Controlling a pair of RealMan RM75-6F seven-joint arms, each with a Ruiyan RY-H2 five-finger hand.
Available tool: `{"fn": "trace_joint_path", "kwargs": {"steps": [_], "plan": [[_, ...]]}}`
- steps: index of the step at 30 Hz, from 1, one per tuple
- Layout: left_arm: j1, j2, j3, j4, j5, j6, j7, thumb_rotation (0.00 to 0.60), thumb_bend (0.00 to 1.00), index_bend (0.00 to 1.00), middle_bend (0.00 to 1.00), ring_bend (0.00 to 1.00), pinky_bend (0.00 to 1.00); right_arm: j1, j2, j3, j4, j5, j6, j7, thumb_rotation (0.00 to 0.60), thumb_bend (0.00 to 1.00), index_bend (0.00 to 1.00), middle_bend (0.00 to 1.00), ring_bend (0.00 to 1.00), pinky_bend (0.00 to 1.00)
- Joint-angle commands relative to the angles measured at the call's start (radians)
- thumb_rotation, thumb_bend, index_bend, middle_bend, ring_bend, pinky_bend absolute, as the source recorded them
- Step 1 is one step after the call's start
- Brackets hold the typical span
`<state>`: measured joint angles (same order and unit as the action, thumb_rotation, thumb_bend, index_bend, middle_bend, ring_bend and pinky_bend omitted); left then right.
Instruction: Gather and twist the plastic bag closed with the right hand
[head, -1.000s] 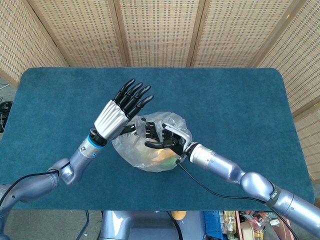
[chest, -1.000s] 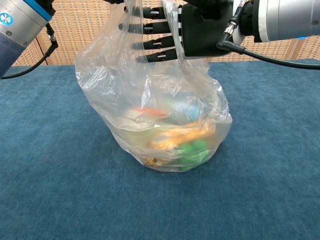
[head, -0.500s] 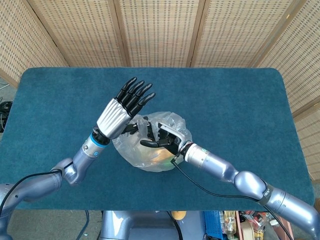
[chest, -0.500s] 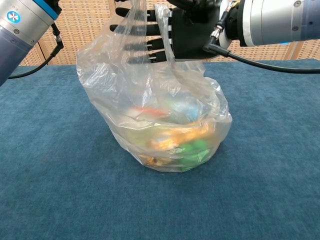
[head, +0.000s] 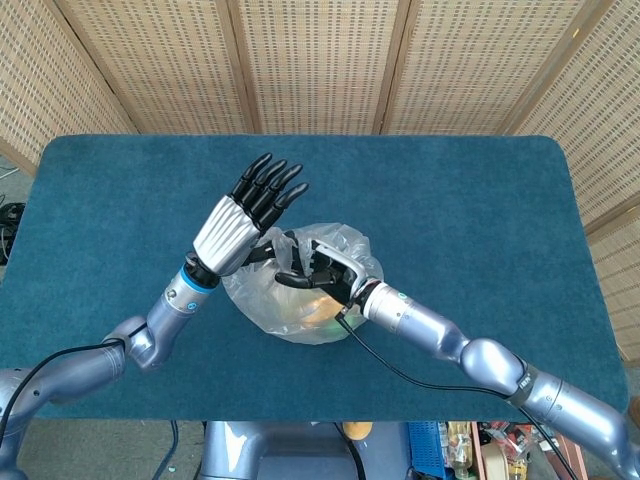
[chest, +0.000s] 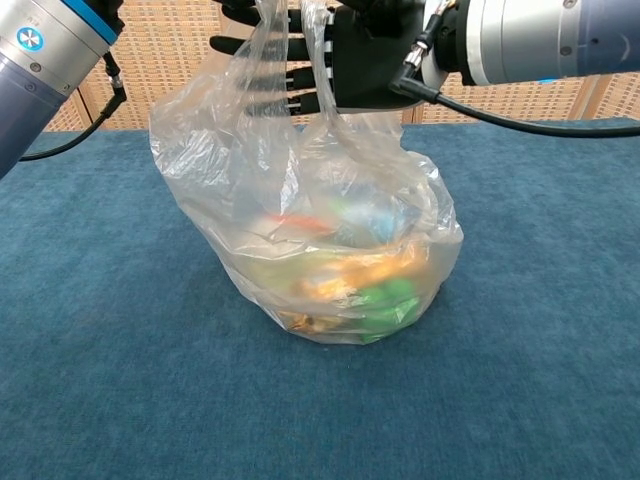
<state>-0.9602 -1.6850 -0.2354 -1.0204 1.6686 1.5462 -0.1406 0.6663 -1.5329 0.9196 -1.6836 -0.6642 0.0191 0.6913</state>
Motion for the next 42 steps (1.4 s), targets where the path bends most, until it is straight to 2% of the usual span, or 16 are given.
{"fn": "trace_joint_path", "kwargs": {"steps": [1, 13, 22, 31, 36, 42], "plan": [[0.0, 0.001, -0.002, -0.001, -0.001, 0.0, -0.002, 0.6, 0.37, 0.0, 0.0, 0.0, 0.0, 0.004, 0.001, -0.004, 0.002, 0.001, 0.0, 0.002, 0.6, 0.31, 0.3, 0.3, 0.11, 0.08], [-0.004, 0.001, -0.004, -0.002, -0.005, -0.012, 0.0, 0.6, 0.37, 0.0, 0.0, 0.0, 0.0, 0.008, 0.016, -0.017, 0.0, 0.002, -0.041, 0.005, 0.6, 0.45, 0.3, 0.35, 0.16, 0.11], [-0.007, -0.004, -0.007, 0.001, -0.019, -0.034, 0.007, 0.6, 0.37, 0.0, 0.0, 0.0, 0.0, -0.017, 0.018, 0.012, -0.009, 0.018, -0.094, 0.006, 0.6, 0.51, 0.32, 0.37, 0.2, 0.14], [0.001, 0.005, -0.001, 0.0, -0.029, -0.051, 0.002, 0.6, 0.37, 0.0, 0.0, 0.0, 0.0, -0.05, 0.019, 0.047, -0.009, 0.035, -0.122, -0.003, 0.6, 0.51, 0.32, 0.37, 0.23, 0.17], [-0.001, 0.015, 0.004, 0.004, -0.019, -0.053, 0.008, 0.6, 0.37, 0.0, 0.0, 0.0, 0.0, -0.069, 0.016, 0.067, -0.006, 0.051, -0.15, -0.01, 0.6, 0.52, 0.33, 0.38, 0.28, 0.22], [-0.002, 0.012, 0.0, 0.014, -0.025, -0.056, 0.005, 0.6, 0.37, 0.0, 0.0, 0.0, 0.0, -0.08, 0.022, 0.07, 0.002, 0.059, -0.172, -0.025, 0.6, 0.53, 0.33, 0.38, 0.28, 0.22]]}}
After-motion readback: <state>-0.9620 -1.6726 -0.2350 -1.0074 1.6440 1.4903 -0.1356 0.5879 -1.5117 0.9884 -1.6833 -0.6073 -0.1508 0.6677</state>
